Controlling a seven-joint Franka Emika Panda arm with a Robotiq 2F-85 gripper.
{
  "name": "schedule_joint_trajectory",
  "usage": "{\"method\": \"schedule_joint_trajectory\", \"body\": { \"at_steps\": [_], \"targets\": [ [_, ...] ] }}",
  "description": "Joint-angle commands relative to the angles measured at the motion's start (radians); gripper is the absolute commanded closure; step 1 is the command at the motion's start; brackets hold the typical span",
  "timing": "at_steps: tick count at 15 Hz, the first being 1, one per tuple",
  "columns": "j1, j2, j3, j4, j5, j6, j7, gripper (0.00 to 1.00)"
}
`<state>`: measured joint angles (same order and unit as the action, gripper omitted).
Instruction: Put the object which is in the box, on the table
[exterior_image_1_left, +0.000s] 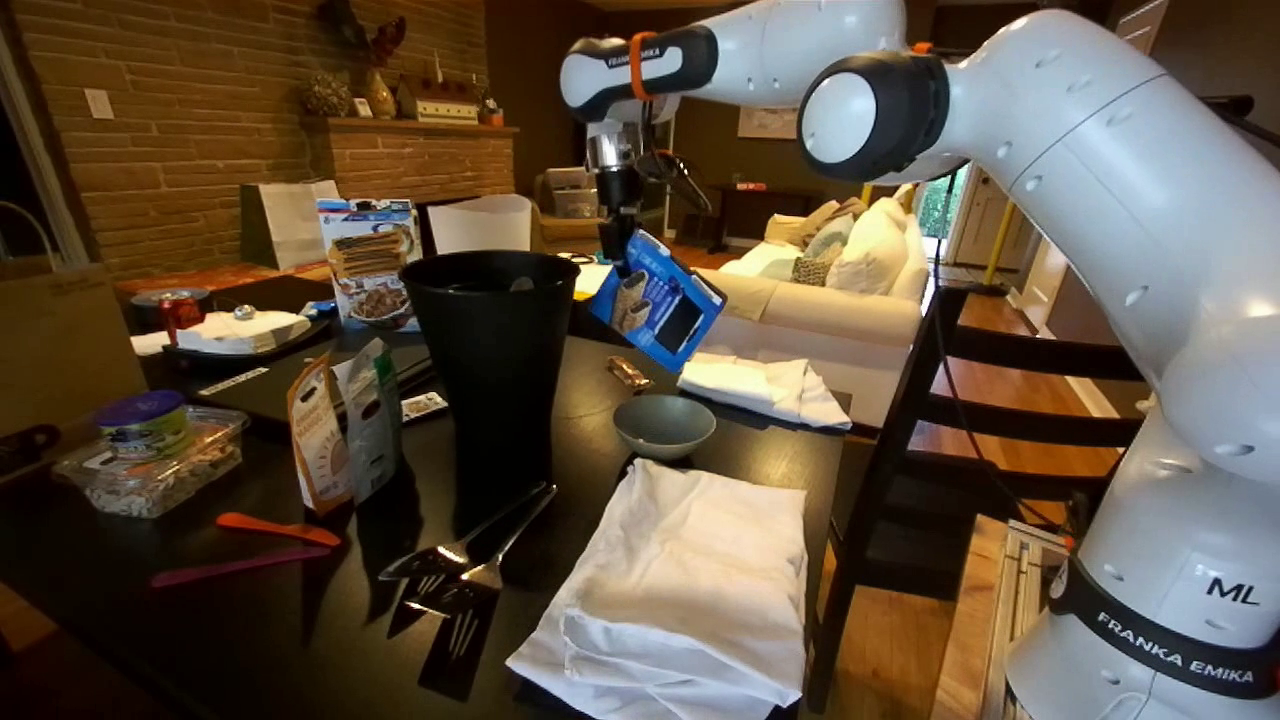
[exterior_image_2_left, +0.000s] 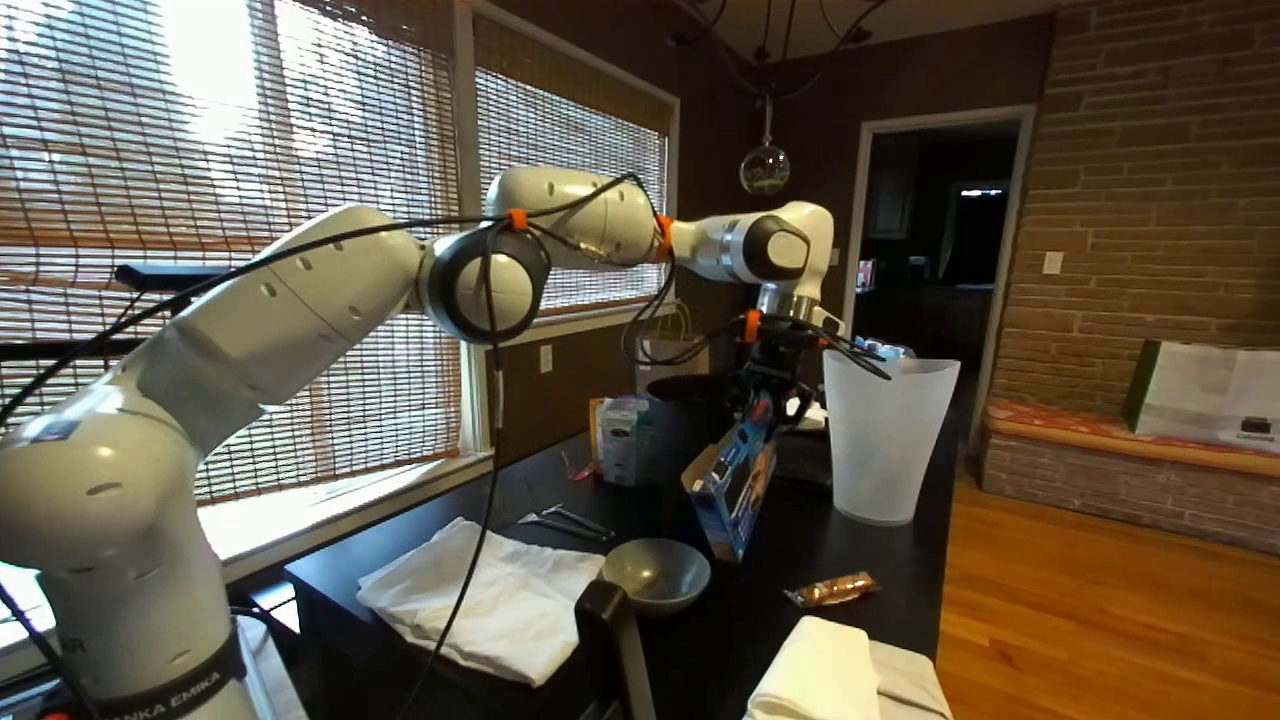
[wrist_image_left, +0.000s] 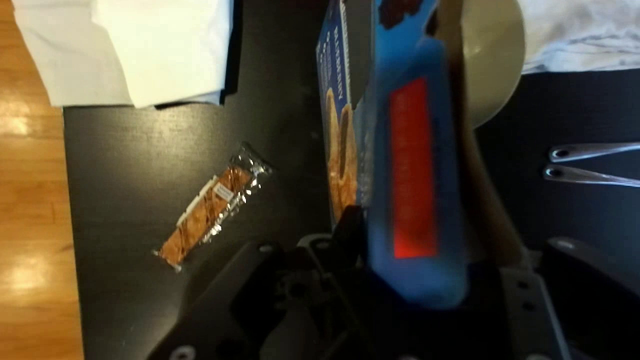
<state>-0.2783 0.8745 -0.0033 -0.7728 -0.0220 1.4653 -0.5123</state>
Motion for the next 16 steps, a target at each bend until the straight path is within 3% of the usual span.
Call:
{"method": "schedule_joint_trajectory", "body": {
  "at_steps": [1, 5, 10, 14, 15, 16],
  "targets": [
    [-0.042, -0.176, 0.059, -0.196, 0.072, 0.122, -0.109, 0.91],
    [-0.096, -0.307, 0.119, -0.361, 0.171, 0.194, -0.254, 0.91],
    [-0.168, -0.451, 0.165, -0.574, 0.328, 0.191, -0.425, 0.91],
    [-0.184, -0.573, 0.148, -0.754, 0.362, 0.258, -0.467, 0.91],
    [-0.141, -0.606, 0.084, -0.793, 0.397, 0.258, -0.496, 0.91],
    [-0.14, -0.637, 0.073, -0.839, 0.421, 0.257, -0.524, 0.91]
  ]
}}
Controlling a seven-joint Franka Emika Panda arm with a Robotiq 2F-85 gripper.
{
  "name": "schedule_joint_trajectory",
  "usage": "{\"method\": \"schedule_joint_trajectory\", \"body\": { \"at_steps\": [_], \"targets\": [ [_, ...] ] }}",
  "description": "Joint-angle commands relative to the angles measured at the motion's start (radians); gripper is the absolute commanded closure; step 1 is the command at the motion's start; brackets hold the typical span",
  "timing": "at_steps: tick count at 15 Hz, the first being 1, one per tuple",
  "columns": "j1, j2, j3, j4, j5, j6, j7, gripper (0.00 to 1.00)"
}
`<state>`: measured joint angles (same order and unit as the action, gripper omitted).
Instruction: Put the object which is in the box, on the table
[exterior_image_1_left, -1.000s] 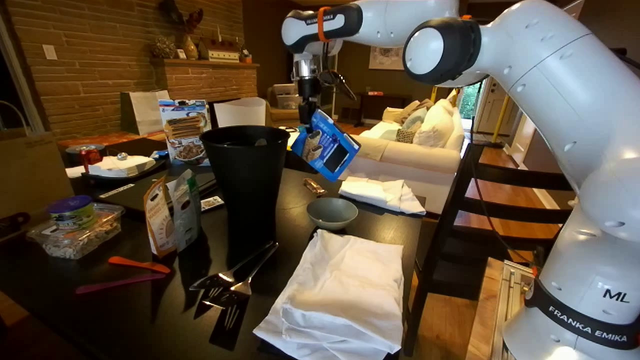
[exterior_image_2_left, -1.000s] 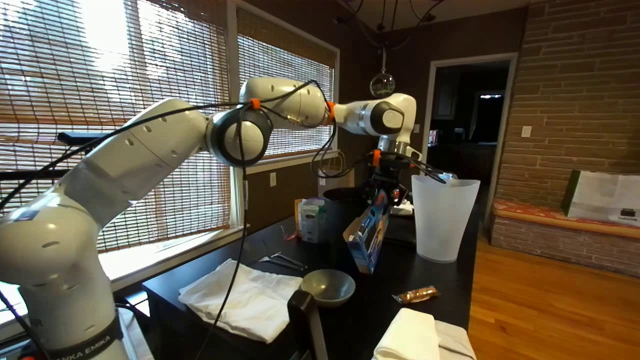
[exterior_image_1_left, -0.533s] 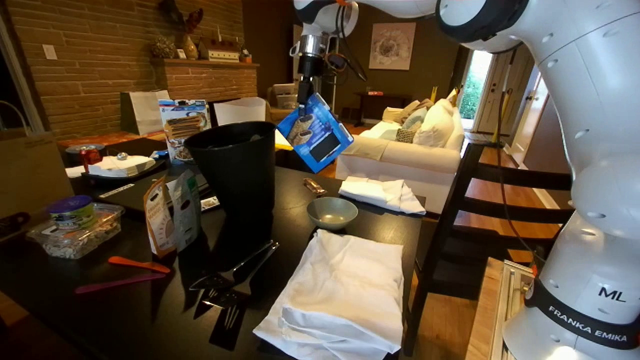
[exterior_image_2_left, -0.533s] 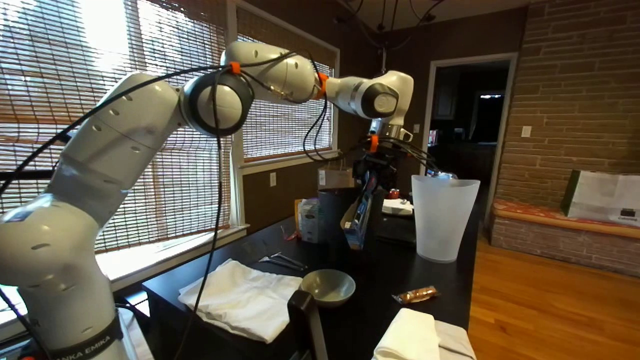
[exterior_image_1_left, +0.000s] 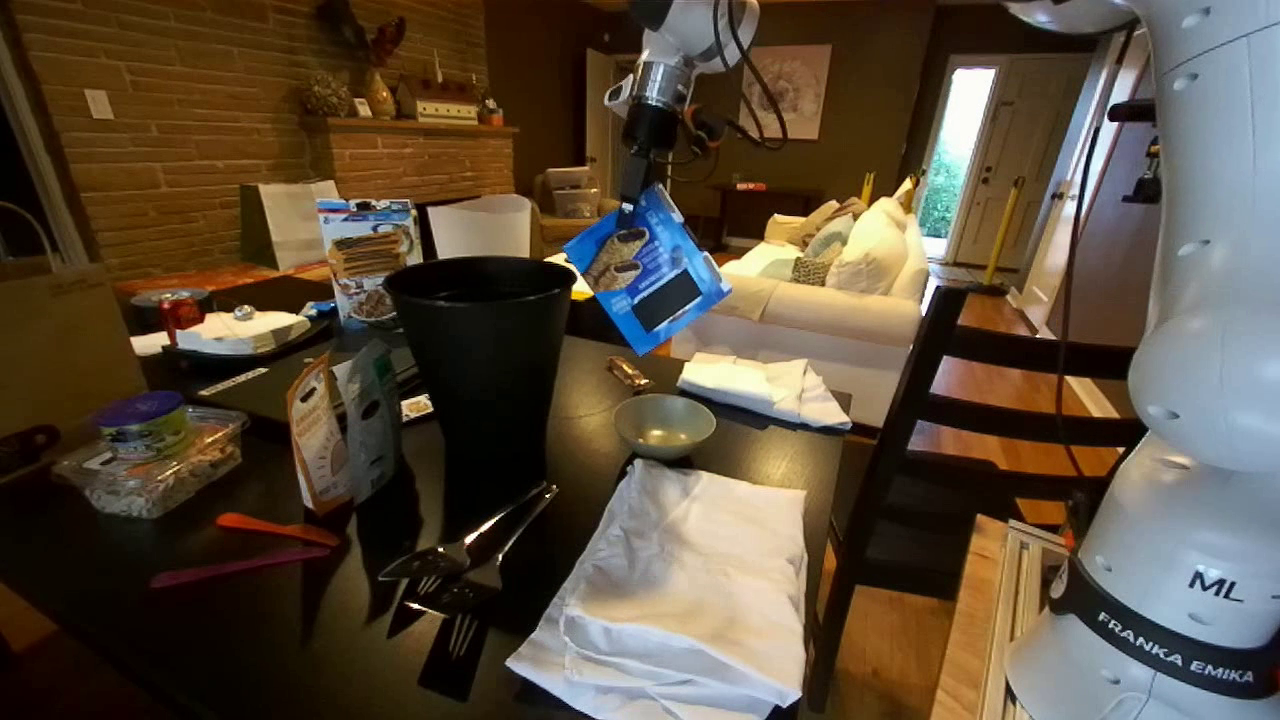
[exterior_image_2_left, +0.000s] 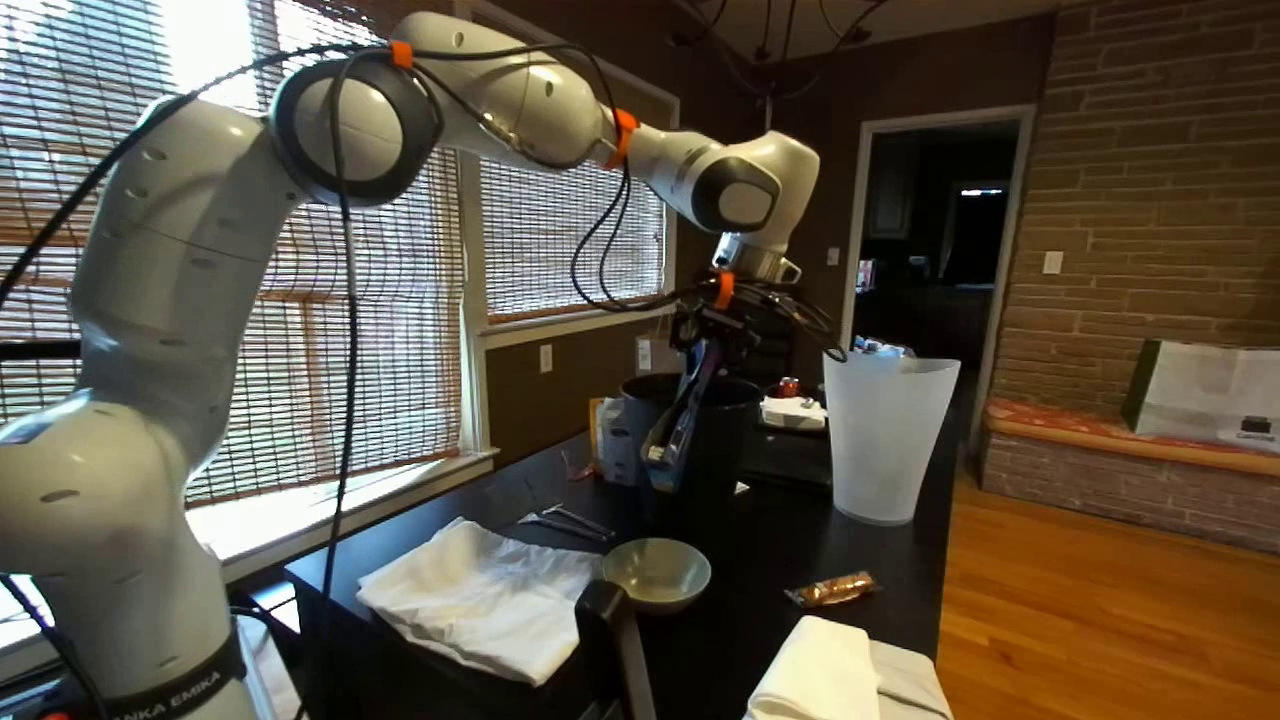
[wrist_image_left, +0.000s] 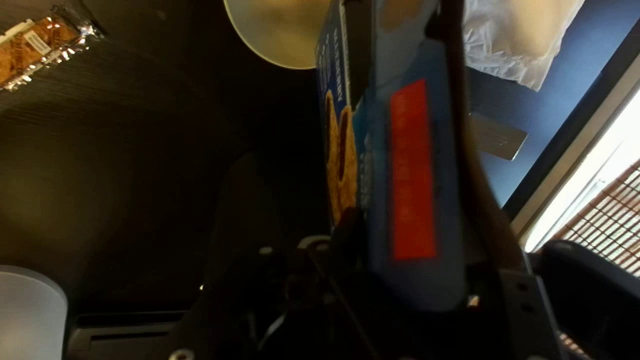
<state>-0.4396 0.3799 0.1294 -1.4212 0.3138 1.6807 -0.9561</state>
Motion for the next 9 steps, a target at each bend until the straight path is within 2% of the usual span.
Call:
{"method": "schedule_joint_trajectory", "body": {
  "at_steps": [1, 3, 4, 5, 7, 9],
  "targets": [
    [0.026, -0.175, -0.076, -0.236, 0.112, 0.041, -0.116, 0.91],
    [0.035, -0.231, -0.114, -0.327, 0.172, 0.063, -0.191, 0.91],
    [0.047, -0.26, -0.136, -0.376, 0.19, 0.069, -0.187, 0.91],
    [0.076, -0.155, -0.152, -0.224, 0.14, 0.01, -0.148, 0.66],
    [0.082, -0.202, -0.177, -0.3, 0.161, 0.028, -0.169, 0.66],
    [0.085, -0.22, -0.182, -0.328, 0.163, 0.036, -0.173, 0.66]
  ]
}}
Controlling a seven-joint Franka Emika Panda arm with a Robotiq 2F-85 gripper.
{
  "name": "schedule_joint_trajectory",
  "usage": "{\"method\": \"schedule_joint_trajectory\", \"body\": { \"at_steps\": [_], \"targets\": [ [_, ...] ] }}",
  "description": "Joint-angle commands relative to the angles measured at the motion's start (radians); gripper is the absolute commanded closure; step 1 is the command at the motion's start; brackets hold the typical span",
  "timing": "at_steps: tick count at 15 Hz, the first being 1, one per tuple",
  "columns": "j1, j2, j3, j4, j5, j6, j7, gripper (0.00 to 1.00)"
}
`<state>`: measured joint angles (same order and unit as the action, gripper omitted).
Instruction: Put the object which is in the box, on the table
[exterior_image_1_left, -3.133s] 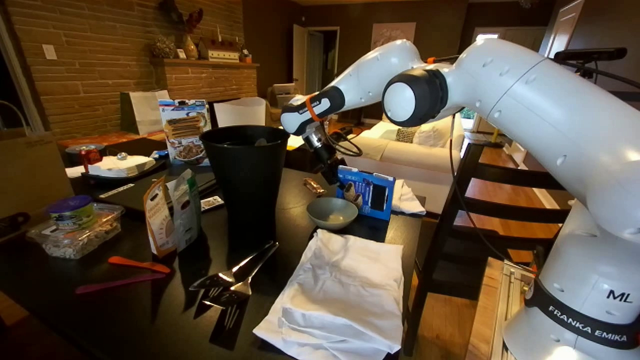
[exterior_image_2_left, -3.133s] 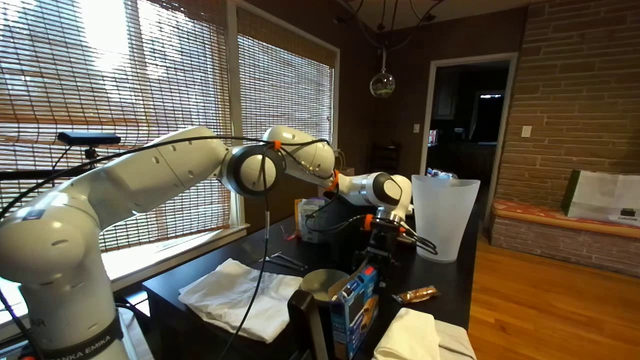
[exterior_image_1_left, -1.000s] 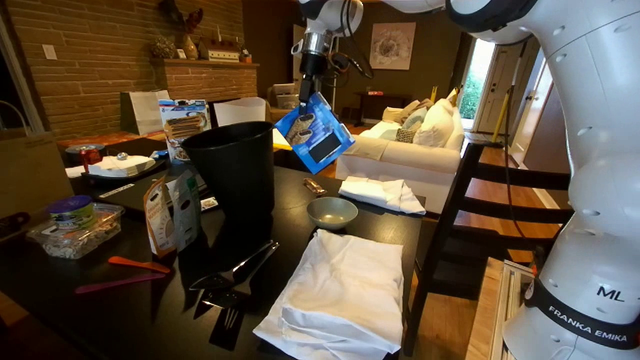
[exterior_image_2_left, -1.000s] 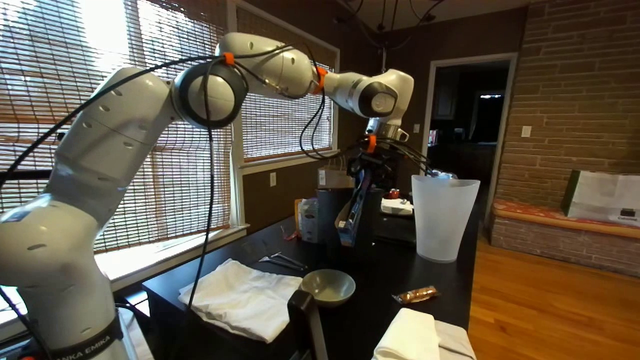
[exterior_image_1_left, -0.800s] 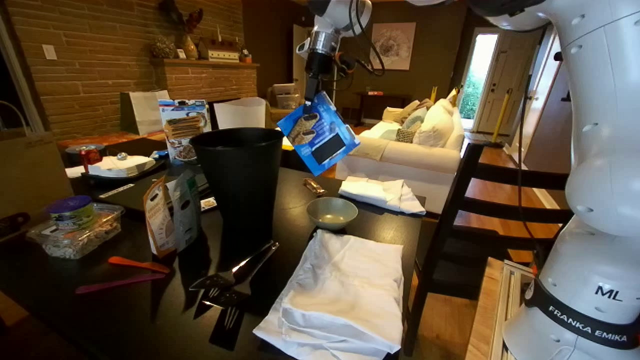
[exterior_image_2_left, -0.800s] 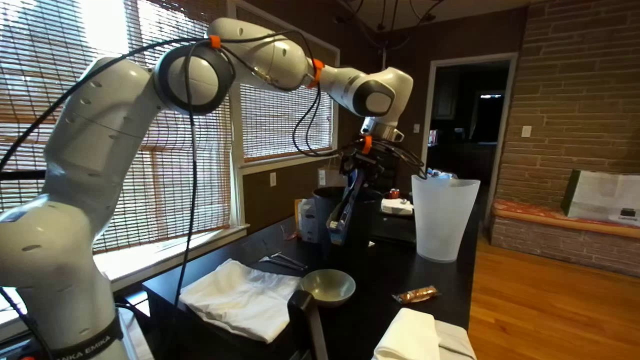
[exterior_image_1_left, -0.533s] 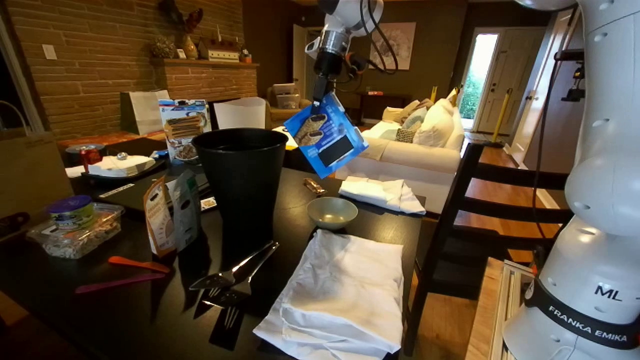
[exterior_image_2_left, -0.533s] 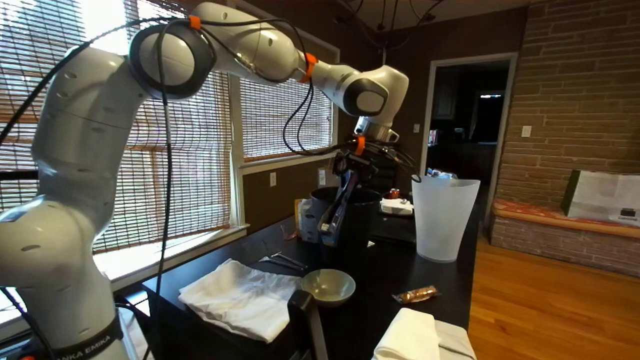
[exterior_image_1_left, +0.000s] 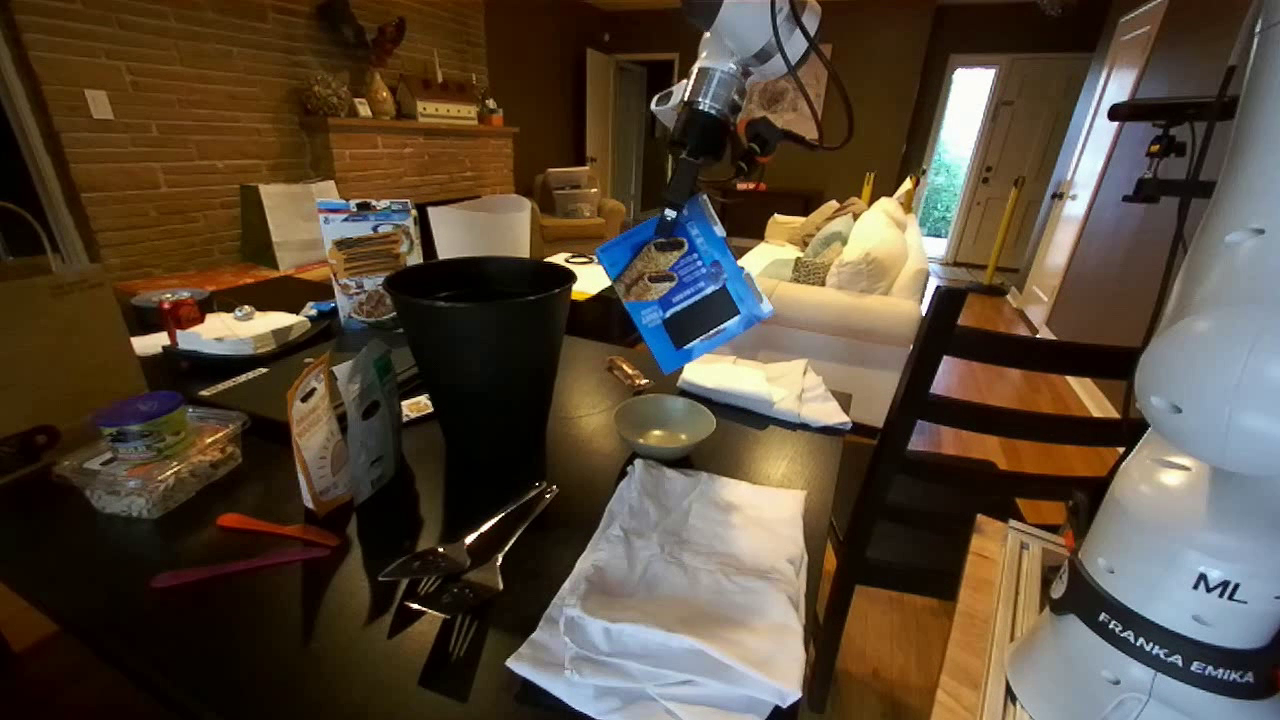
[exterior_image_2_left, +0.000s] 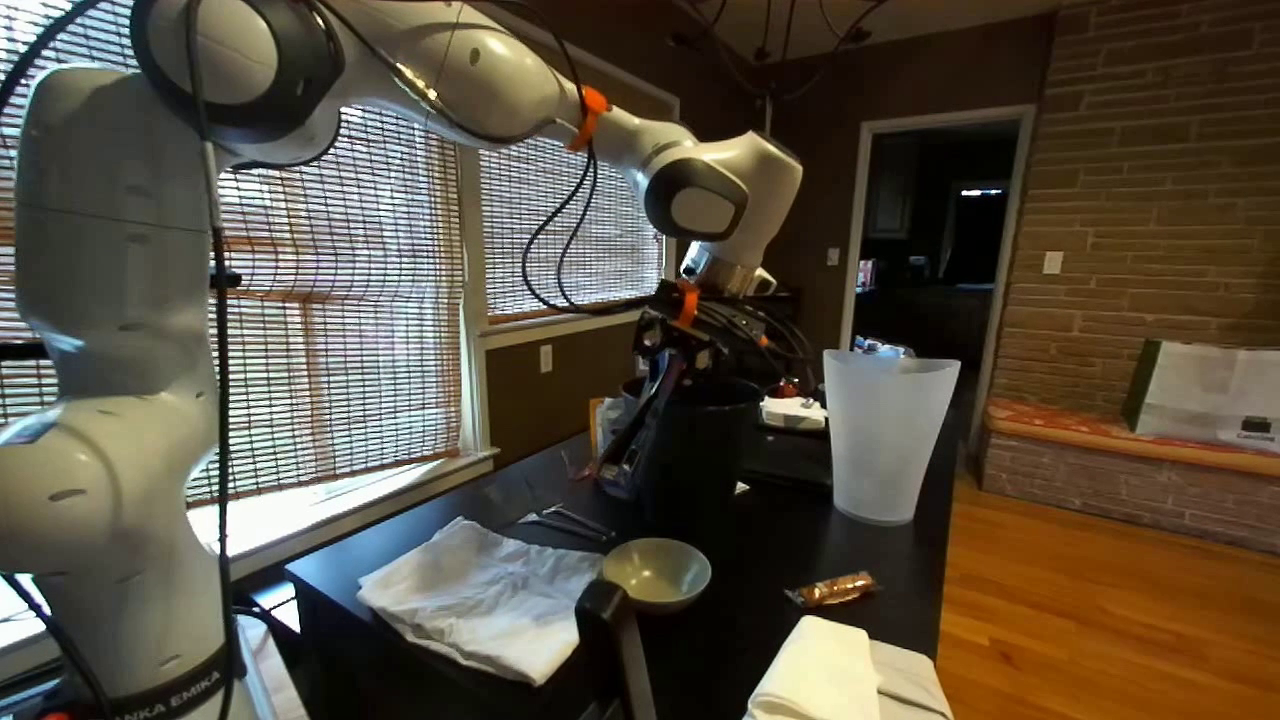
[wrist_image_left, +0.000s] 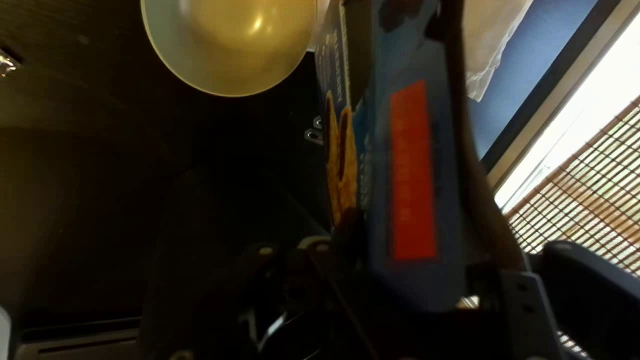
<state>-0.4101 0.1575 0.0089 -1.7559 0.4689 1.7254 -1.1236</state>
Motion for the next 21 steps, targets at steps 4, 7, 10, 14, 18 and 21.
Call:
{"method": "schedule_joint_trajectory", "body": {
  "at_steps": [4, 7, 10, 14, 18, 21],
  "targets": [
    [0.068, -0.021, -0.086, -0.018, 0.045, 0.004, -0.167, 0.91],
    [0.067, -0.03, -0.112, -0.041, 0.097, 0.02, -0.32, 0.91],
    [0.06, -0.03, -0.137, -0.053, 0.203, -0.022, -0.428, 0.91],
    [0.058, -0.03, -0.168, -0.082, 0.342, -0.044, -0.563, 0.91],
    [0.063, -0.02, -0.189, -0.105, 0.432, -0.074, -0.685, 0.91],
    [0.077, 0.002, -0.2, -0.083, 0.386, -0.09, -0.652, 0.66]
  ]
}}
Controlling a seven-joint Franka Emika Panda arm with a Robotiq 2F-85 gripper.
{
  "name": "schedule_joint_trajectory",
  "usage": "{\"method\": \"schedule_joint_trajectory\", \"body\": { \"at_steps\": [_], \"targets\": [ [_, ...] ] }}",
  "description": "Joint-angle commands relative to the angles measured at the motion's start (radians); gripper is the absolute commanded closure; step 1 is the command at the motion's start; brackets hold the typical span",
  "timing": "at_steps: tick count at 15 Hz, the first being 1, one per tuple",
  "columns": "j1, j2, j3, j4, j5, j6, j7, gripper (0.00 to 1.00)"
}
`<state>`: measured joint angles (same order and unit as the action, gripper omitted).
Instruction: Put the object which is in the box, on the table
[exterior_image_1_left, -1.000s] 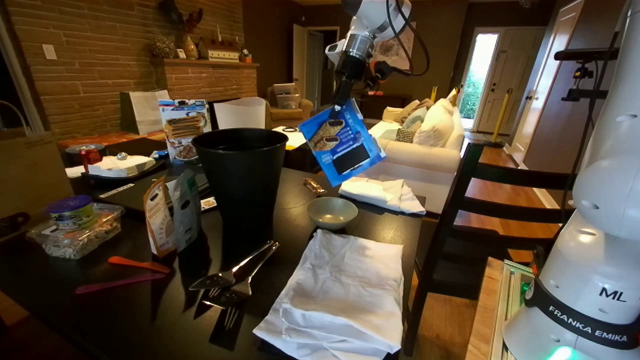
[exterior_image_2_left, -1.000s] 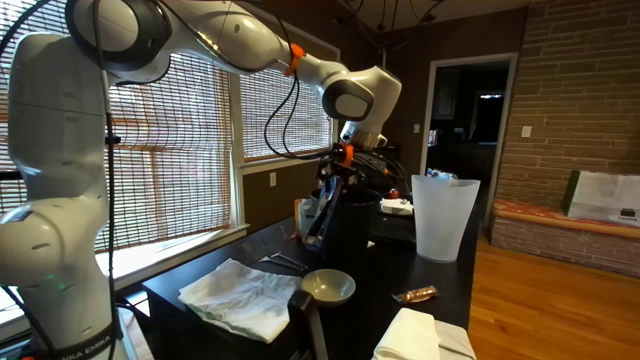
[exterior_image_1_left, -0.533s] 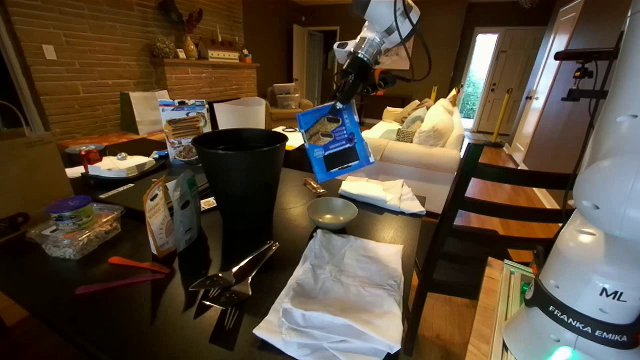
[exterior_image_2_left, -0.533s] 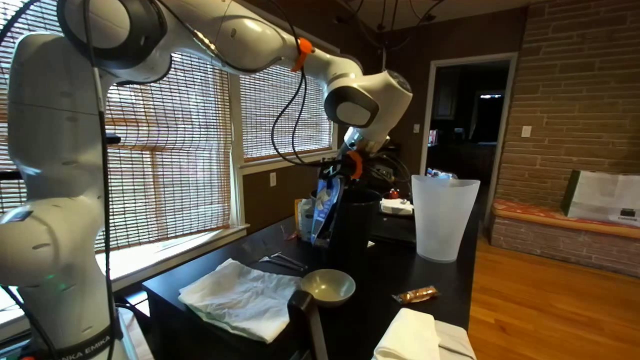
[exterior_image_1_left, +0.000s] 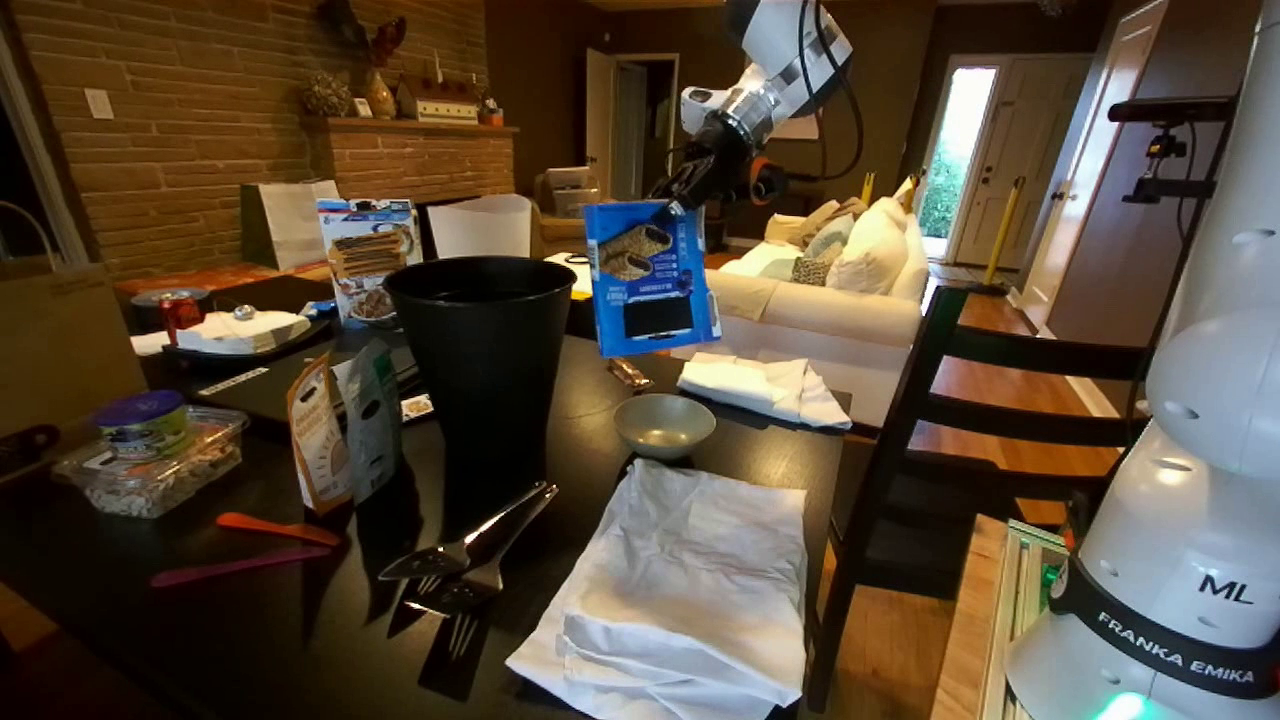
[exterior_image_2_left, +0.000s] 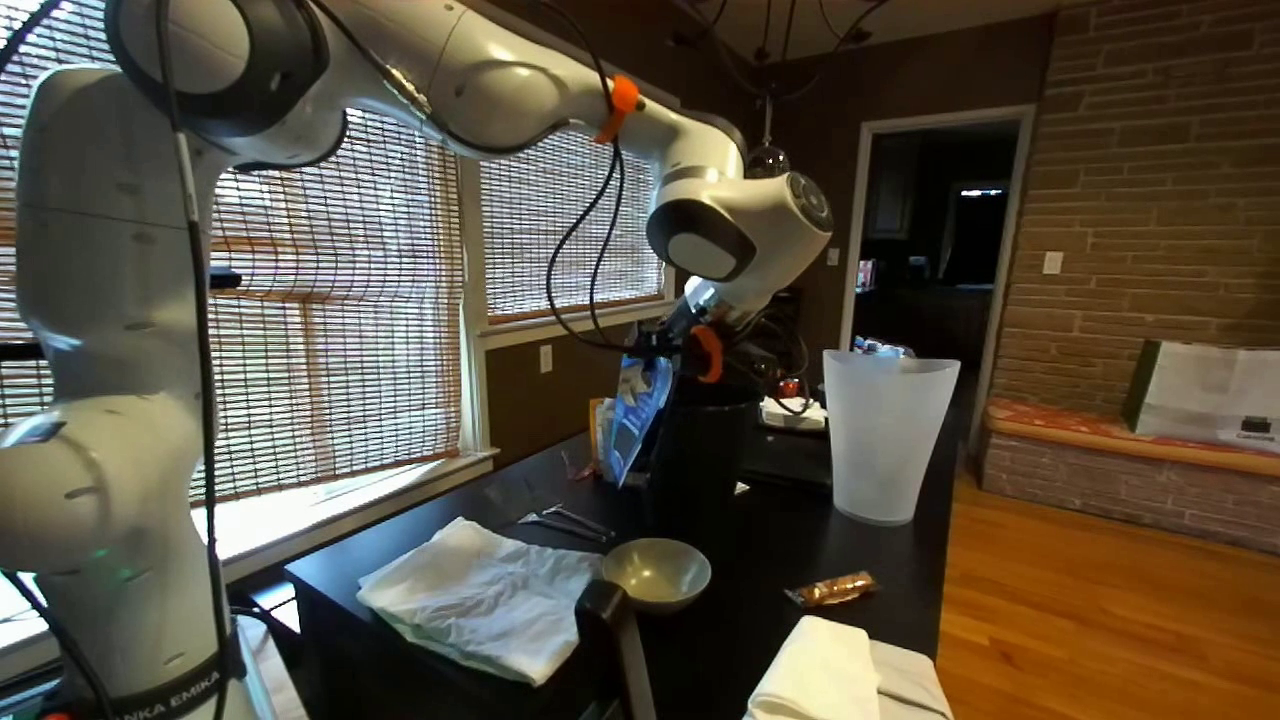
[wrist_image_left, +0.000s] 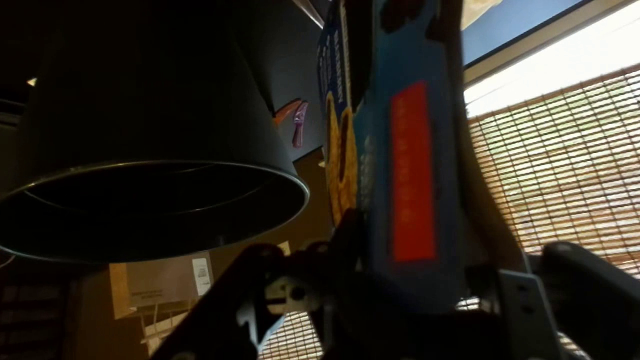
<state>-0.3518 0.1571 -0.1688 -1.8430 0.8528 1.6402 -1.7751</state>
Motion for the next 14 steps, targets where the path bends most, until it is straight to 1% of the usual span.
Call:
{"method": "schedule_joint_trajectory", "body": {
  "at_steps": [1, 2, 3, 6, 9, 14],
  "targets": [
    [0.019, 0.002, -0.023, 0.001, 0.002, -0.011, -0.004, 0.66],
    [0.02, 0.002, -0.023, -0.001, 0.002, -0.012, -0.005, 0.66],
    [0.015, 0.013, -0.025, 0.0, 0.015, -0.028, 0.008, 0.91],
    [-0.001, 0.049, -0.028, 0.016, 0.047, -0.073, -0.048, 0.91],
    [-0.019, 0.083, -0.038, 0.023, 0.083, -0.153, -0.088, 0.91],
    [-0.046, 0.131, -0.058, 0.044, 0.141, -0.251, -0.204, 0.91]
  ]
}}
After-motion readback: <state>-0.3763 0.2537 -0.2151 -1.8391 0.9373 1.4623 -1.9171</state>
